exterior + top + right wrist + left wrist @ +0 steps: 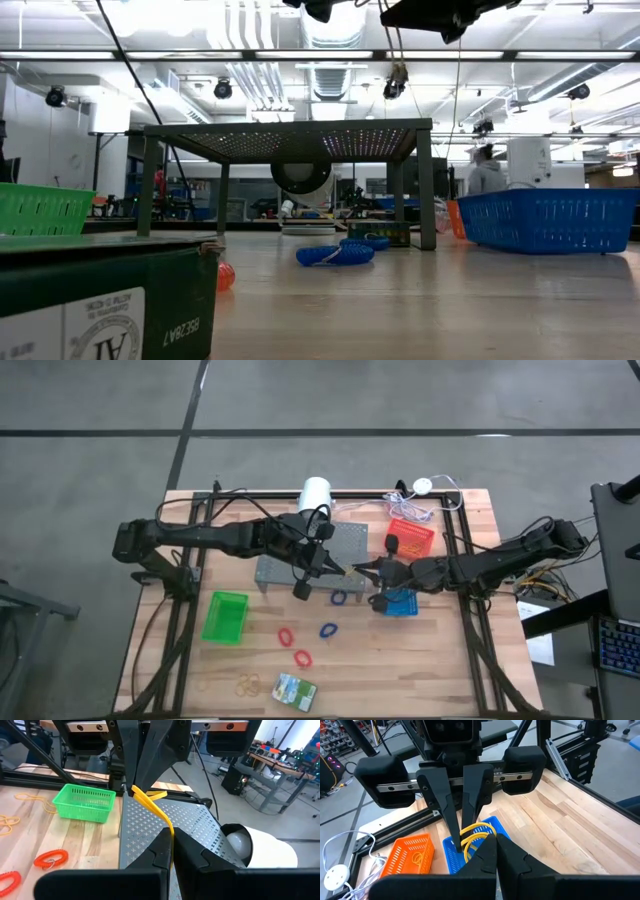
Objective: Pick & Place Office Desk Supplies
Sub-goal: Put the yellow rubber band into the orange bin
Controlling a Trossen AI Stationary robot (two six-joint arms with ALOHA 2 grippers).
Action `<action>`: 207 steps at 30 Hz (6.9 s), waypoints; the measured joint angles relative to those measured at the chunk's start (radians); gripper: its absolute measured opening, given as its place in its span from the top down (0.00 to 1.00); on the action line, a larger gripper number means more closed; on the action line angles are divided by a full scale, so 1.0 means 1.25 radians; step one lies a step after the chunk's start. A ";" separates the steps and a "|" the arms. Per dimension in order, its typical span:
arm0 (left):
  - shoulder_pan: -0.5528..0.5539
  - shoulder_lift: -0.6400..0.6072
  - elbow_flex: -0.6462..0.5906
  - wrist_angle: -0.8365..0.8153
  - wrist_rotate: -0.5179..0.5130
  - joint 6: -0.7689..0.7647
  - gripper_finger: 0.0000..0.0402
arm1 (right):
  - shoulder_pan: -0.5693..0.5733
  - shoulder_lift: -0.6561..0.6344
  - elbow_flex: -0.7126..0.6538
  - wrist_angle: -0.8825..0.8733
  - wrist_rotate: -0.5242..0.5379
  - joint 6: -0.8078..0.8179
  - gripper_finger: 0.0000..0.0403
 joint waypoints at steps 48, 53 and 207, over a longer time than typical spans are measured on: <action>-0.002 0.000 -0.002 -0.006 0.000 -0.077 0.39 | -0.003 -0.007 0.000 -0.007 0.091 0.043 0.98; -0.002 0.000 -0.002 -0.010 0.000 -0.080 0.41 | -0.028 -0.028 0.000 -0.045 0.093 0.112 0.98; -0.003 0.000 -0.002 -0.154 0.000 -0.079 0.41 | -0.772 0.181 0.097 -0.840 -0.431 0.404 0.66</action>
